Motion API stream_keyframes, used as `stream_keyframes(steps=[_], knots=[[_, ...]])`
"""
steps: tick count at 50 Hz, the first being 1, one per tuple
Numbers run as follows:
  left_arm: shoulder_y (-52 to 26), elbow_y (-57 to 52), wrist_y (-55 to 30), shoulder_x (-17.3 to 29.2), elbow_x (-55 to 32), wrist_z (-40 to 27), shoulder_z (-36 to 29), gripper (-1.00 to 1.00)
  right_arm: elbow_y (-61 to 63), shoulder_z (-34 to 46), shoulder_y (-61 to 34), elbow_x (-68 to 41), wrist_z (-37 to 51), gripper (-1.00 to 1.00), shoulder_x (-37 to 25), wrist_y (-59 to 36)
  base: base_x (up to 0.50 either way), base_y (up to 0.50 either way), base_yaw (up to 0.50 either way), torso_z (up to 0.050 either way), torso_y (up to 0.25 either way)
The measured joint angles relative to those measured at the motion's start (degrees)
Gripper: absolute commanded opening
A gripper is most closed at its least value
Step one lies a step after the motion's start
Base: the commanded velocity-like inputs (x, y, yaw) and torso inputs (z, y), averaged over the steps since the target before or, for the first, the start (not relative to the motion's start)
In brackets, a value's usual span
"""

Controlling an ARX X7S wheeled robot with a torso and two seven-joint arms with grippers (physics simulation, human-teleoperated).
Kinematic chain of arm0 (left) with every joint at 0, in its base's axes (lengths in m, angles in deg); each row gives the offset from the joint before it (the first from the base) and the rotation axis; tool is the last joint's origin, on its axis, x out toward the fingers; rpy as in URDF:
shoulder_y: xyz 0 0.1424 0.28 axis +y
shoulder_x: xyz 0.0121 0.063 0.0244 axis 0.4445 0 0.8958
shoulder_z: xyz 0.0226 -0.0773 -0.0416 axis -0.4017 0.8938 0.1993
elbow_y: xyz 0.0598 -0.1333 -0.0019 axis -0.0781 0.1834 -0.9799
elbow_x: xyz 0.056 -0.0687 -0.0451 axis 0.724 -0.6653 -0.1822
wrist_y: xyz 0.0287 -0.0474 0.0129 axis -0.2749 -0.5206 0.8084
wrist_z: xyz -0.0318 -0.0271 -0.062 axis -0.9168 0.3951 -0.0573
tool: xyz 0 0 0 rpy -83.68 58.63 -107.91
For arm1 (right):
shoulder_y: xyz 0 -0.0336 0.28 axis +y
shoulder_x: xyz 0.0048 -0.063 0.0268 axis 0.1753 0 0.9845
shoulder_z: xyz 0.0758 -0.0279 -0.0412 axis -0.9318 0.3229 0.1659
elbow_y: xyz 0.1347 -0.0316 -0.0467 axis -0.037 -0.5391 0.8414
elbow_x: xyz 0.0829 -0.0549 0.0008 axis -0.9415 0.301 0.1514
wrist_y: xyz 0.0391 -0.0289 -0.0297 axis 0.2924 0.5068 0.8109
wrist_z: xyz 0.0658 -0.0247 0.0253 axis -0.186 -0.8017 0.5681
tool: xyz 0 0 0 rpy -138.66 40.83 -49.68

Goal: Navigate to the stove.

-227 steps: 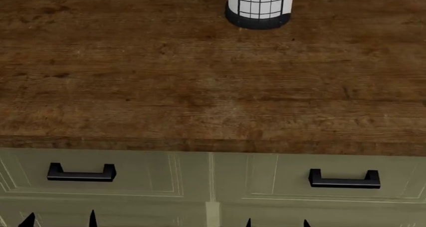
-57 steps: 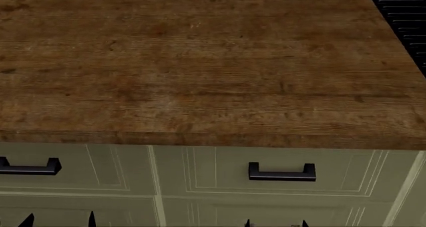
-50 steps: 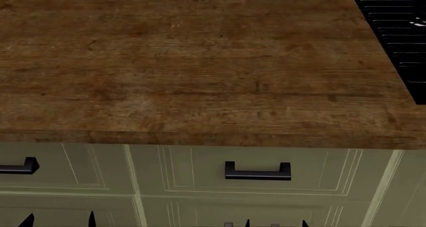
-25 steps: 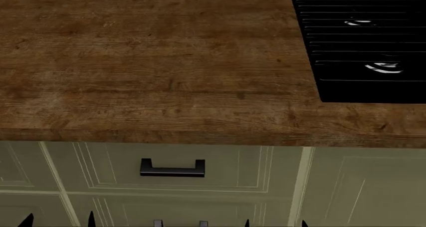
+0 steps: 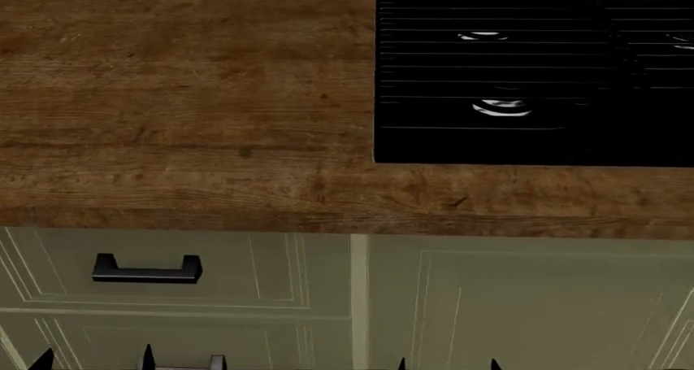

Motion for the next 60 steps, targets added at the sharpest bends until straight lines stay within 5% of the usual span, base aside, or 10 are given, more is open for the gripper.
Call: stream_keyframes(steps=[60], knots=[[-0.2,0.1,0.5,1.1,-1.1,-1.1,-1.2,1.0,-0.2,1.5,-0.4,-1.0,1.2,1.0,-1.0,0.2,-0.01,-0.5,0.0,0.0,0.0]])
